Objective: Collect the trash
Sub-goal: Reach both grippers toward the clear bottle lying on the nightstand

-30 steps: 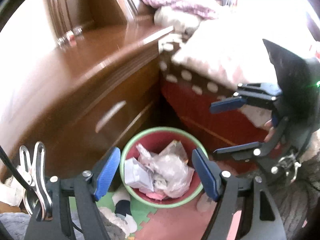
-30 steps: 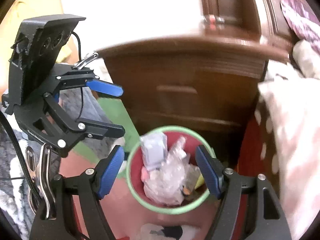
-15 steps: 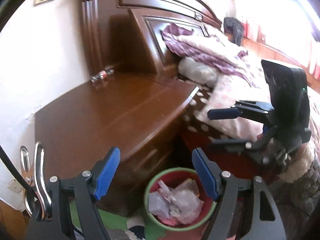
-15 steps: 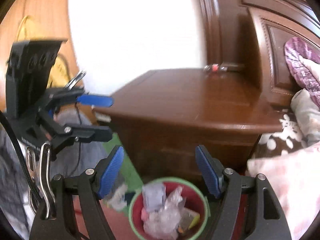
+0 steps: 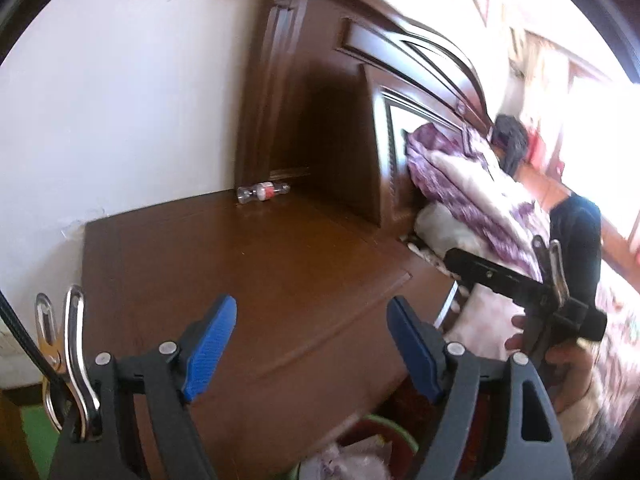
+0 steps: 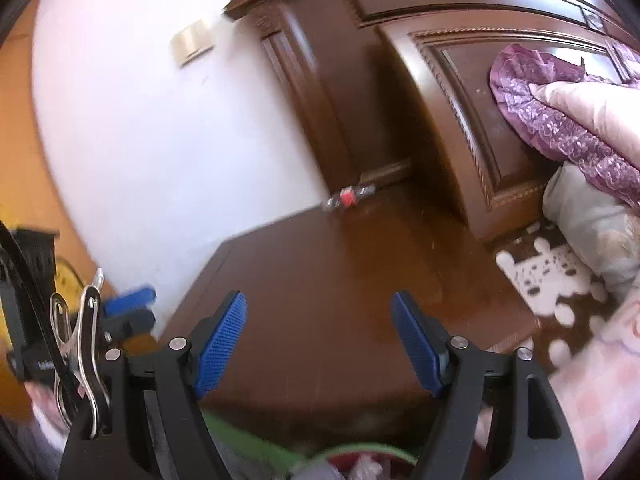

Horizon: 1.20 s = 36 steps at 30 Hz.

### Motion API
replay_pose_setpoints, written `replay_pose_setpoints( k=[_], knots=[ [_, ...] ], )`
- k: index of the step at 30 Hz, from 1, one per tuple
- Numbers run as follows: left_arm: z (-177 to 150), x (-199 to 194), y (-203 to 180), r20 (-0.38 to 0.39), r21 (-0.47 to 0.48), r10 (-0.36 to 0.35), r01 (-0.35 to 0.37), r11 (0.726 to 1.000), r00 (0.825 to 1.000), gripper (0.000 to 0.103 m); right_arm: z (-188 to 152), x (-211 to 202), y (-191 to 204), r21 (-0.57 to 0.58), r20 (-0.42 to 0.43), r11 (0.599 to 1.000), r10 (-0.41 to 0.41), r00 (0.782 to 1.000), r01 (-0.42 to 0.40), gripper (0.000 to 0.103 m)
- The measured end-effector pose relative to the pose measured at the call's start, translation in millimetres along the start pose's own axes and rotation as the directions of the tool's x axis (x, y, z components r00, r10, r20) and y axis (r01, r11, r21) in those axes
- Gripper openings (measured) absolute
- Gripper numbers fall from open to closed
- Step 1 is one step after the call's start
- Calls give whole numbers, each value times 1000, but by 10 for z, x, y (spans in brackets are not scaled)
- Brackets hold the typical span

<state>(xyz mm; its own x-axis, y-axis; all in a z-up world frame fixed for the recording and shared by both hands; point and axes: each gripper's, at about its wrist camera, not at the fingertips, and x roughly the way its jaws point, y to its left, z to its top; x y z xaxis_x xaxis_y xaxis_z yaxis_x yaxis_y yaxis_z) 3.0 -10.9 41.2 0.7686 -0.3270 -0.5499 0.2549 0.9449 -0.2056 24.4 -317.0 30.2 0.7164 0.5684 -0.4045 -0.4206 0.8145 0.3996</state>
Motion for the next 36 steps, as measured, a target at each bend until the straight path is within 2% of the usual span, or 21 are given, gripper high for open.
replay_pose_setpoints(
  k=[5, 8, 10, 12, 14, 18, 22, 25, 27, 28, 30, 33, 36],
  knots=[
    [320, 446, 423, -34, -149, 10, -15, 989, 999, 83, 266, 400, -55, 78, 16, 997, 18, 1000, -19, 77],
    [504, 714, 723, -45, -265, -21, 9, 964, 999, 85, 379, 698, -121, 102, -5, 995, 24, 1000, -23, 77],
    [635, 980, 959, -74, -353, -32, 4, 936, 997, 85, 456, 901, -173, 117, -32, 993, 10, 999, -7, 77],
    [724, 1196, 1097, -96, -394, -50, 8, 919, 994, 85, 528, 1057, -231, 143, -52, 990, 18, 999, -11, 77],
    [840, 1439, 1199, -112, -411, -63, 12, 911, 992, 85, 635, 1244, -321, 183, -72, 983, 26, 997, -12, 77],
    [1027, 1877, 1251, -152, -401, -68, 1, 916, 986, 85, 857, 1670, -519, 236, -101, 972, 47, 994, -22, 77],
    [1184, 2196, 1265, -170, -406, -102, 25, 914, 980, 85, 996, 2217, -755, 298, -170, 954, 59, 984, -6, 77],
    [1271, 2350, 1308, -172, -427, -109, 26, 904, 979, 85, 1061, 2503, -954, 347, -183, 938, 62, 981, 5, 77],
    [1290, 2459, 1327, -184, -448, -121, 27, 894, 975, 85, 1095, 2616, -1044, 369, -166, 930, 57, 984, 8, 77],
    [1286, 2496, 1339, -189, -461, -128, 27, 887, 974, 84, 1141, 2661, -1055, 345, -131, 938, 16, 991, 30, 77],
    [1255, 2537, 1367, -193, -490, -146, 34, 871, 970, 84, 1200, 2715, -1069, 316, -92, 948, -6, 996, 35, 77],
    [1223, 2550, 1395, -184, -510, -160, 45, 859, 970, 80, 1255, 2786, -1094, 304, -24, 952, 34, 999, -25, 76],
    [1223, 2529, 1389, -175, -504, -155, 47, 863, 972, 80, 1234, 2895, -1029, 279, -42, 960, -1, 999, 13, 76]
  ],
)
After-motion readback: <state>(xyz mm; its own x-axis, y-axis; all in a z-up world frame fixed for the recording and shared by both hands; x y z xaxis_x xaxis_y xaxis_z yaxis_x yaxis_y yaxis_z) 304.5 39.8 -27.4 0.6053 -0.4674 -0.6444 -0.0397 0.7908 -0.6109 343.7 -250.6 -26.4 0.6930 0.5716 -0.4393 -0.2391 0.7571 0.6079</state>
